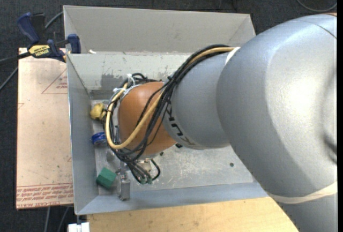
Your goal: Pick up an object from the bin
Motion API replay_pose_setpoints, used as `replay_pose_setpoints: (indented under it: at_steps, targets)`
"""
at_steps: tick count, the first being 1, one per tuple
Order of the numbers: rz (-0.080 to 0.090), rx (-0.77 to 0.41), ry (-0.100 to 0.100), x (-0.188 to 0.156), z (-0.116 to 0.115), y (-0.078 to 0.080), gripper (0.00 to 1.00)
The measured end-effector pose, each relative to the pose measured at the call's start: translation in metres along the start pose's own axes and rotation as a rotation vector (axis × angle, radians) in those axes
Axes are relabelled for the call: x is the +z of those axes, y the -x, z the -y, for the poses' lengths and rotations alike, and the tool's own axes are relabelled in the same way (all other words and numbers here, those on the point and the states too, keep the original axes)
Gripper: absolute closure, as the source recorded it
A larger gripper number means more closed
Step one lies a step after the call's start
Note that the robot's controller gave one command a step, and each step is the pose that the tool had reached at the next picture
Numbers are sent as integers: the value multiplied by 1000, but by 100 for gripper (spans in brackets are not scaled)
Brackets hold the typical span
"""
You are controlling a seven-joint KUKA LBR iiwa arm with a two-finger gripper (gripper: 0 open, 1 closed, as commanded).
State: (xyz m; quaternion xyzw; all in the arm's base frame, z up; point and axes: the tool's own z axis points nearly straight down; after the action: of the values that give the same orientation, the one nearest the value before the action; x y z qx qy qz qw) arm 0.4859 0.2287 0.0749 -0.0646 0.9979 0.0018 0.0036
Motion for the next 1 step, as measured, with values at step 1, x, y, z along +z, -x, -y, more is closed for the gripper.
replay_pose_setpoints:
  at_steps: [1]
  targets:
    - [8,-221,2,1,-18,4,0]
